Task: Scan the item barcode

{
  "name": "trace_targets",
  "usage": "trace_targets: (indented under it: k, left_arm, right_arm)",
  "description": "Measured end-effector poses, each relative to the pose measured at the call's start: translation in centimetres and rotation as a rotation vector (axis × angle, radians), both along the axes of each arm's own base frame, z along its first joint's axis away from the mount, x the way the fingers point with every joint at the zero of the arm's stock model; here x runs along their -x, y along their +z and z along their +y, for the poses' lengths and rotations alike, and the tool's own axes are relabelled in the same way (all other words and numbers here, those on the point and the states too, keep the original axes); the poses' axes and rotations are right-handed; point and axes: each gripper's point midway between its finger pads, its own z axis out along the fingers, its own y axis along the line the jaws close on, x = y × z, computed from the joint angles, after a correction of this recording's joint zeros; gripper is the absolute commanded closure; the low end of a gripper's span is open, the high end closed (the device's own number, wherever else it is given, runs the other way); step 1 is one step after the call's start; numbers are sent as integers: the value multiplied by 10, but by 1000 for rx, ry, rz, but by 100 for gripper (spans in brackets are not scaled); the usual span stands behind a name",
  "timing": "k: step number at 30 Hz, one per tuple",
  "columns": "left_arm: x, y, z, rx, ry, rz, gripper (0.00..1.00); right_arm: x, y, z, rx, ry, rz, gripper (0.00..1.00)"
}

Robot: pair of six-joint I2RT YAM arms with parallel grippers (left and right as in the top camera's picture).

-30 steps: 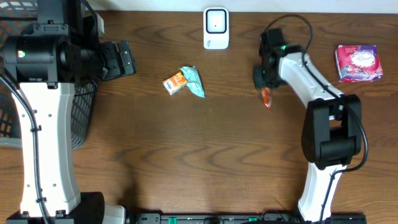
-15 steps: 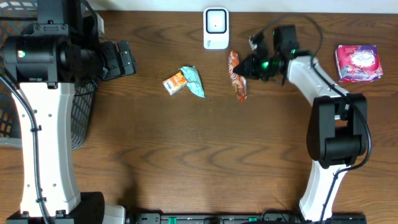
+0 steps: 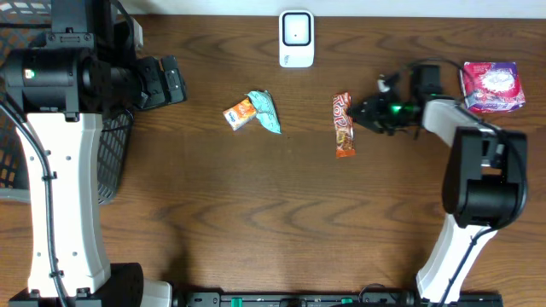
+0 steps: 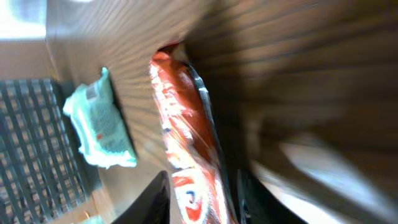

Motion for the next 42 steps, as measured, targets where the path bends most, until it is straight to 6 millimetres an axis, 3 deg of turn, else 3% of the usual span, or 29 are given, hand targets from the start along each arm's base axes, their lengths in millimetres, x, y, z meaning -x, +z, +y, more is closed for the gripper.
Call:
trace_targets:
  k: [6,10,13,19,24,29,36,38,39,41,42]
  left_arm:
    - [0,0,0,0,0,0,2]
    - [0,0,0,0,0,0,2]
    - [0,0,0,0,0,0,2]
    - [0,0,0,0,0,0,2]
    - [0,0,0,0,0,0,2]
    - [0,0,0,0,0,0,2]
    - [0,0,0,0,0,0,2]
    - [0,0,0,0,0,0,2]
    - [0,0,0,0,0,0,2]
    - [0,0,0,0,0,0,2]
    - [0,0,0,0,0,0,2]
  right_arm:
    - [4,14,-45,71,-59,112,62]
    - [3,29,-51,200,-15,128,49]
    - [1,32,-38,316,64,97,43]
    - [11,19,17,566,266,35,41]
    - [12,12,45,792,339,-37,37]
    - [16,1,48,965,334,-68,38]
    - [24,-17,30,1058,304,-48,40]
    - [21,-17,27,1062,288,-64,49]
    - [20,-18,26,1062,281,-69,59]
    - [16,-19,23,1062,261,-77,91]
    - [15,-19,23,1061,257,-83,99]
